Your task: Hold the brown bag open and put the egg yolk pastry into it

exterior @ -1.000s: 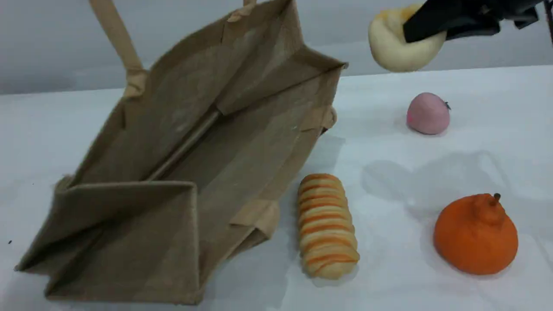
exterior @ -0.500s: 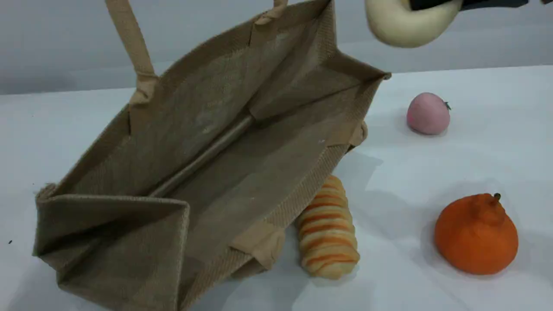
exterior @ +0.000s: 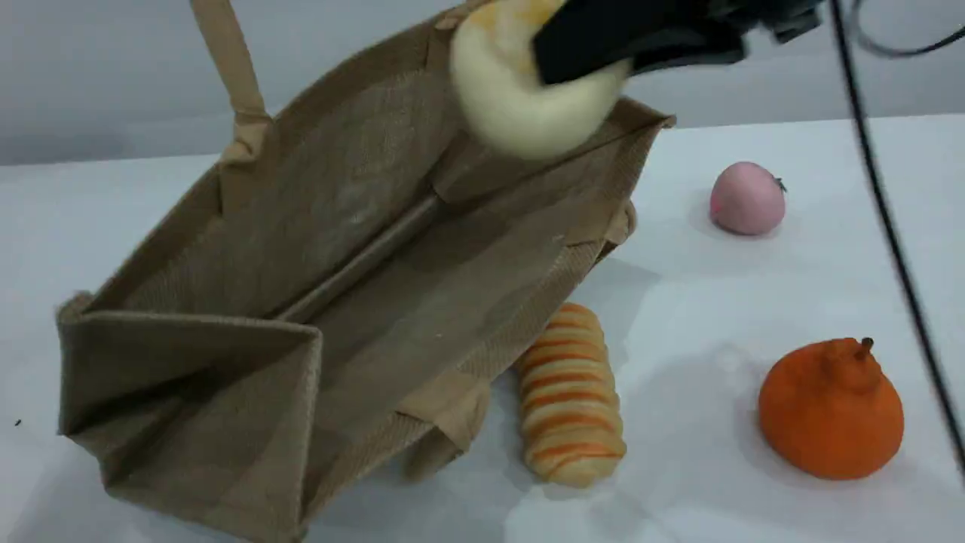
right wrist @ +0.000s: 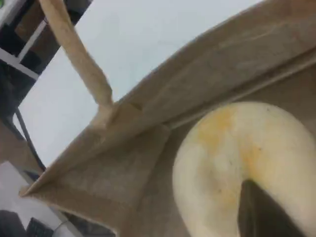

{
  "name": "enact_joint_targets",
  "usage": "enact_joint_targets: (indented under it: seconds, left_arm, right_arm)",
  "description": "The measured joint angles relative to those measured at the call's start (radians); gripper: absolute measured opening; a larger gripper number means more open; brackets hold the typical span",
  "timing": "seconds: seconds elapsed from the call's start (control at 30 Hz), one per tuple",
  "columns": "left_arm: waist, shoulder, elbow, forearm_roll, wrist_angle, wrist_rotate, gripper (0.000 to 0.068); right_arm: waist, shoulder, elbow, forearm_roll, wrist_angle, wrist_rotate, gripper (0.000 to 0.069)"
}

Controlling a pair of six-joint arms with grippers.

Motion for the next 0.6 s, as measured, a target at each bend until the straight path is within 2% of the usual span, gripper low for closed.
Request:
enact_joint_targets:
  seconds: [0.13,0.33,0.47,0.6]
  left_arm:
    - [0.000,0.000,0.000,0.000,0.000,0.000,0.0085]
    - [0.000,0.000,0.000,-0.002,0.000,0.000,0.0085]
    - [0.000,0.000,0.000,-0.002,0.002,0.000,0.0085]
    - [0.000,0.000,0.000,-0.002,0.002,-0.003,0.0085]
  right_arm:
    - [0.074,0.068,-0.001,0.066,-0.070,-0.049,0.0057]
    - [0.117,0.194,-0.013,0.285,-0.080,-0.248,0.0057]
    - [0.124,0.281,-0.068,0.405,-0.083,-0.385,0.0057]
    - [0.127,0.360,-0.147,0.417,-0.071,-0.418,0.0057]
